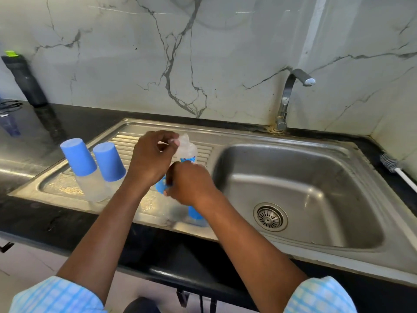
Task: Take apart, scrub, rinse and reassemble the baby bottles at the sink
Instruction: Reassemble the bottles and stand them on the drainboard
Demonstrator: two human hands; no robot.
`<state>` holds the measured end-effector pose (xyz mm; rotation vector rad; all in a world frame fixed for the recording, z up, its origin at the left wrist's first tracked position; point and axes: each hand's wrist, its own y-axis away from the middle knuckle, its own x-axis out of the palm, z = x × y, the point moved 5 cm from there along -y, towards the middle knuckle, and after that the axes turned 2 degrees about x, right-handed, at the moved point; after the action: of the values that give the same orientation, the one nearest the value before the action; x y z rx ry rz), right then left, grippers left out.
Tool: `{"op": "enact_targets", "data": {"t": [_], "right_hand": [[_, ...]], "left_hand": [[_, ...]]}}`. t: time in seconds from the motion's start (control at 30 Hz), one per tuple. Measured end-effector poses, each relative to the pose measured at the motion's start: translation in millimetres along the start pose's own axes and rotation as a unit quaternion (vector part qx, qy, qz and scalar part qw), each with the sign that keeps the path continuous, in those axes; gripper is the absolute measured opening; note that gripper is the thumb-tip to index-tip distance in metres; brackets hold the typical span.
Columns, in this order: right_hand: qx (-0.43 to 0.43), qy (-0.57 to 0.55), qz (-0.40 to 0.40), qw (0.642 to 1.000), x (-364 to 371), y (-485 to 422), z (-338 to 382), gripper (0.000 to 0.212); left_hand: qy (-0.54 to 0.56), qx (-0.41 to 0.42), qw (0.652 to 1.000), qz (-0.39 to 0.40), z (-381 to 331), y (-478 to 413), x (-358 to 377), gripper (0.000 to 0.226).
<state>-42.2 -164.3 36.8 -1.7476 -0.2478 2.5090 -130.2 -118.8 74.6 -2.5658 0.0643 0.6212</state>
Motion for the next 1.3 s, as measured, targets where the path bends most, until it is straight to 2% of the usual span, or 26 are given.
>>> {"op": "enact_targets", "data": {"t": [0.13, 0.2, 0.3, 0.37, 0.4, 0.43, 0.47, 0.5, 0.53, 0.57, 0.6, 0.67, 0.7, 0.73, 0.8, 0.83, 0.87, 0.9, 0.97, 1.0, 1.03, 1.07, 1.13, 1.17, 1.2, 1.3], "right_hand": [[0.079, -0.104, -0.065, 0.989, -53.2, 20.1, -55.4, 0.026], [0.117, -0.161, -0.119, 0.973, -81.2, 36.4, -91.2, 0.041], [0.102, -0.221, -0.305, 0.921, -129.5, 68.3, -126.0, 0.062], [0.042, -0.218, -0.479, 0.849, -165.1, 99.1, -139.9, 0.053], [0.022, -0.204, -0.524, 0.827, -167.8, 104.9, -147.2, 0.048], [0.039, -0.17, -0.527, 0.832, -162.2, 105.1, -161.5, 0.043], [0.092, -0.131, -0.474, 0.866, -152.3, 98.8, -189.3, 0.039], [0.192, -0.107, -0.353, 0.91, -130.3, 89.2, -218.3, 0.037], [0.286, -0.095, -0.232, 0.925, -104.2, 88.8, -242.3, 0.037], [0.335, -0.087, -0.199, 0.917, -91.8, 94.9, -258.1, 0.035], [0.346, -0.097, -0.242, 0.901, -88.9, 99.9, -268.3, 0.034], [0.264, -0.134, -0.407, 0.864, -105.8, 103.4, -262.8, 0.037], [0.235, -0.128, -0.421, 0.867, -109.8, 101.8, -255.0, 0.038], [0.237, -0.111, -0.381, 0.887, -105.2, 97.9, -257.6, 0.037], [0.319, -0.089, -0.167, 0.929, -71.4, 87.8, -267.7, 0.032], [0.343, -0.074, -0.111, 0.93, -62.7, 88.6, -270.1, 0.031], [0.349, -0.067, -0.13, 0.926, -66.3, 88.8, -269.4, 0.031], [0.333, -0.079, -0.203, 0.918, -77.1, 89.7, -265.9, 0.032], [0.201, -0.108, -0.434, 0.872, -118.1, 99.0, -237.6, 0.038], [0.132, -0.117, -0.512, 0.841, -133.7, 106.7, -220.6, 0.04], [0.094, -0.117, -0.528, 0.836, -137.8, 109.5, -214.4, 0.041], [0.114, -0.111, -0.483, 0.861, -128.4, 105.5, -220.0, 0.039], [0.277, -0.083, -0.229, 0.929, -83.6, 89.3, -246.8, 0.034], [0.326, -0.067, -0.148, 0.931, -69.5, 88.4, -255.4, 0.032], [0.329, -0.063, -0.157, 0.929, -68.1, 89.3, -258.4, 0.031], [0.224, -0.15, -0.345, 0.899, -100.6, 91.2, -243.0, 0.04]], "left_hand": [[0.202, -0.064, 0.977, -0.037, -8.7, 0.9, 7.4, 0.009], [0.258, -0.079, 0.962, -0.036, -17.3, 0.9, 17.0, 0.009], [0.303, -0.075, 0.949, -0.038, -32.8, 4.4, 40.0, 0.009], [0.303, -0.054, 0.951, -0.036, -46.9, 5.0, 65.2, 0.01], [0.285, -0.042, 0.957, -0.039, -48.1, 5.0, 70.8, 0.011], [0.261, -0.026, 0.964, -0.037, -48.7, 5.2, 77.6, 0.012], [0.229, -0.008, 0.973, -0.025, -54.9, 4.4, 91.9, 0.012], [0.193, 0.001, 0.981, -0.01, -57.6, 6.0, 104.4, 0.012], [0.16, 0.006, 0.987, 0.009, -60.4, 9.8, 117.7, 0.012], [0.143, 0.011, 0.989, 0.027, -63.8, 13.8, 132.9, 0.014], [0.136, 0.016, 0.99, 0.041, -64.0, 17.9, 144.5, 0.014], [0.13, 0.03, 0.99, 0.048, -60.0, 20.4, 163.7, 0.006], [0.121, 0.038, 0.991, 0.048, -56.6, 21.1, 171.4, 0.002], [0.122, 0.042, 0.99, 0.054, -54.0, 21.1, 182.7, 0.009], [0.15, 0.025, 0.986, 0.066, -47.4, 22.4, 198.6, 0.019], [0.161, 0.019, 0.984, 0.069, -45.5, 24.4, 204.3, 0.019], [0.168, 0.018, 0.983, 0.068, -46.6, 26.2, 207.3, 0.019], [0.173, 0.03, 0.983, 0.062, -49.0, 26.9, 207.3, 0.018], [0.19, 0.092, 0.977, 0.005, -59.6, 26.8, 198.3, 0.013], [0.2, 0.123, 0.972, -0.031, -66.6, 28.3, 190.3, 0.015], [0.206, 0.145, 0.966, -0.058, -71.3, 29.1, 185.4, 0.018], [0.196, 0.161, 0.965, -0.061, -70.4, 28.7, 186.2, 0.019], [0.099, 0.173, 0.98, 0.013, -63.1, 27.7, 201.6, 0.015], [0.03, 0.16, 0.985, 0.06, -55.8, 29.8, 210.6, 0.017], [-0.008, 0.151, 0.985, 0.082, -47.9, 33.2, 215.9, 0.02], [0.026, 0.139, 0.988, 0.062, -42.5, 30.3, 216.7, 0.021]]}}
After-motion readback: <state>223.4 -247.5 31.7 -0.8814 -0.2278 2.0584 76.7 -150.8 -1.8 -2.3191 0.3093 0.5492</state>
